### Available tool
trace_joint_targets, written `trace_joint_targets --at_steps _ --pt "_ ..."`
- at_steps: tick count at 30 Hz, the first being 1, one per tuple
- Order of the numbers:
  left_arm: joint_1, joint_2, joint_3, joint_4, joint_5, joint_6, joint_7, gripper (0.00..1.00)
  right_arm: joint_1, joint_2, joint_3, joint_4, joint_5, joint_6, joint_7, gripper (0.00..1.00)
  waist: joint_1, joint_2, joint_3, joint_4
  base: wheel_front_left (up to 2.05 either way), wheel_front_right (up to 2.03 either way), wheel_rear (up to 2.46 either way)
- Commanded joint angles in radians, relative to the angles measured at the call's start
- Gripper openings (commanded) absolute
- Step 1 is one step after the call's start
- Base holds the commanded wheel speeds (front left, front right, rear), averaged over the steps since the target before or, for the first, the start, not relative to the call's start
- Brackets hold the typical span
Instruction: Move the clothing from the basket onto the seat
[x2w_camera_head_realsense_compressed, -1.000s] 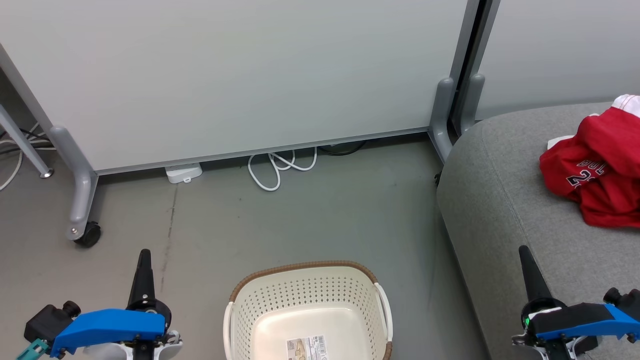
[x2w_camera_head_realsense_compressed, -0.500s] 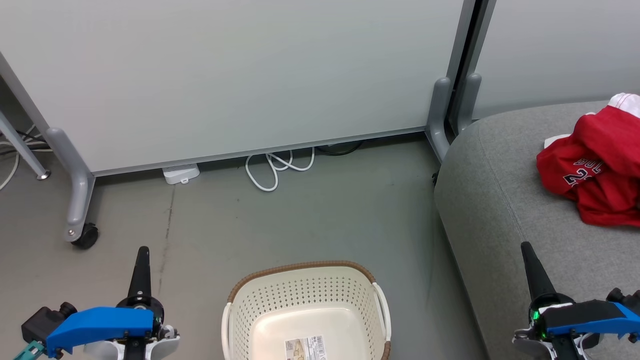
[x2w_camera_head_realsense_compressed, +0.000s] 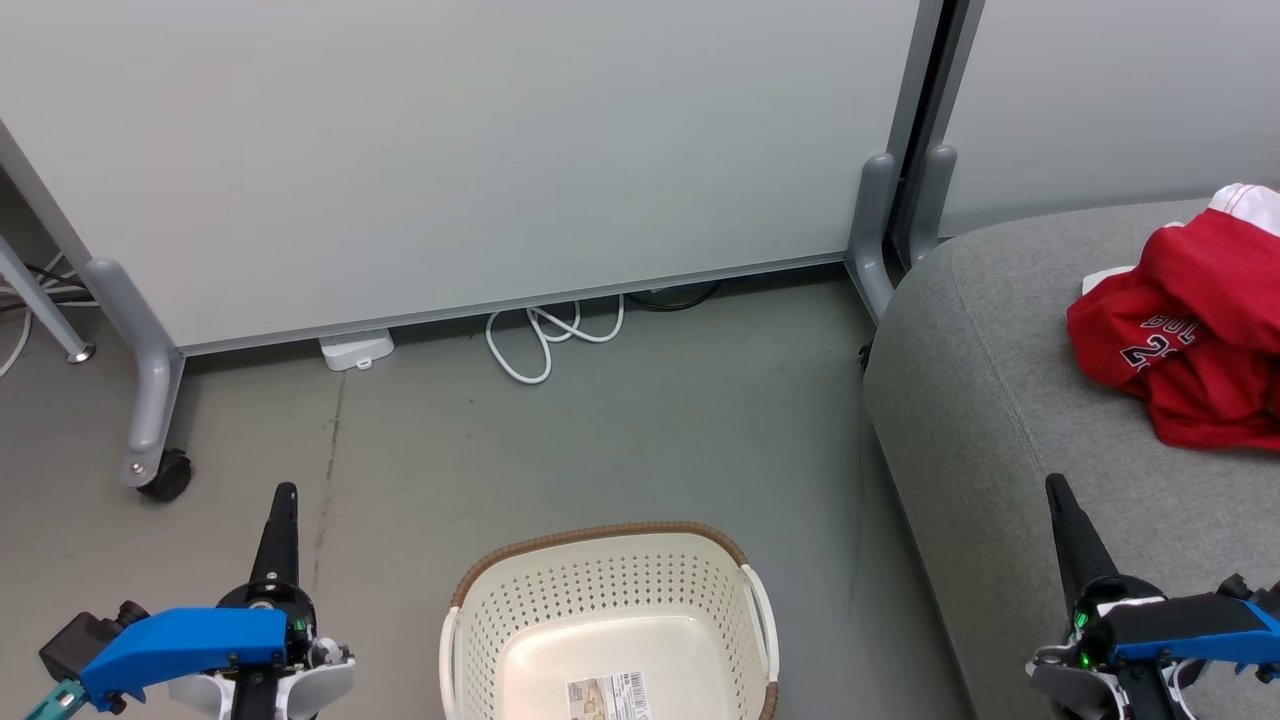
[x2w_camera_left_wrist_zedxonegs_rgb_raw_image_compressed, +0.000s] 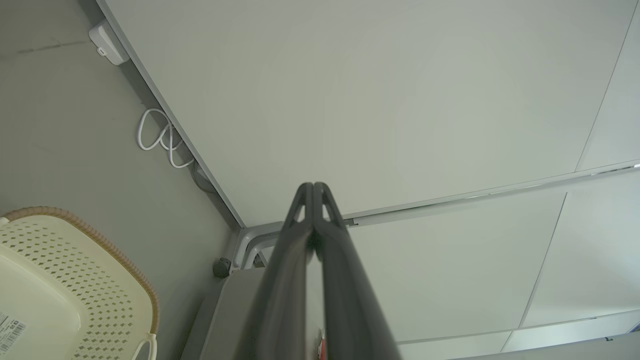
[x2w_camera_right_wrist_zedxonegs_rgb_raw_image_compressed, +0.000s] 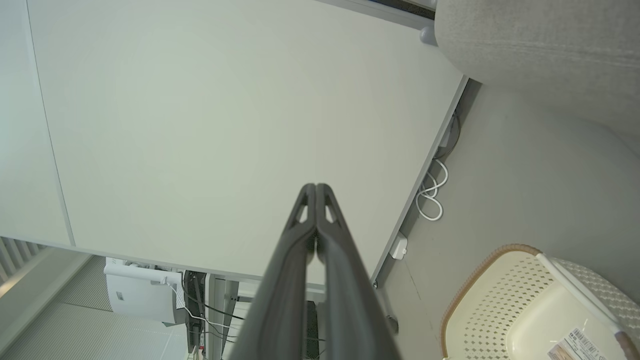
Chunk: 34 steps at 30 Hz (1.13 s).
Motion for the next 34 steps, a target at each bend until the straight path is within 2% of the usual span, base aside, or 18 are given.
trace_joint_targets --at_steps 1,34 --pt "-0.019 0.003 0.007 -0.008 -0.015 -0.005 0.005 0.00 -0.015 -0.001 -0.003 -0.008 0.019 0.000 0.004 0.00 0.0000 0.0000 0.000 0.000 0.00 0.00 0.00" --pt "-0.031 0.003 0.026 -0.008 -0.237 -0.009 0.063 0.00 -0.026 -0.001 -0.021 -0.014 0.239 0.000 0.062 0.00 0.0000 0.0000 0.000 -0.017 0.00 0.00 0.00"
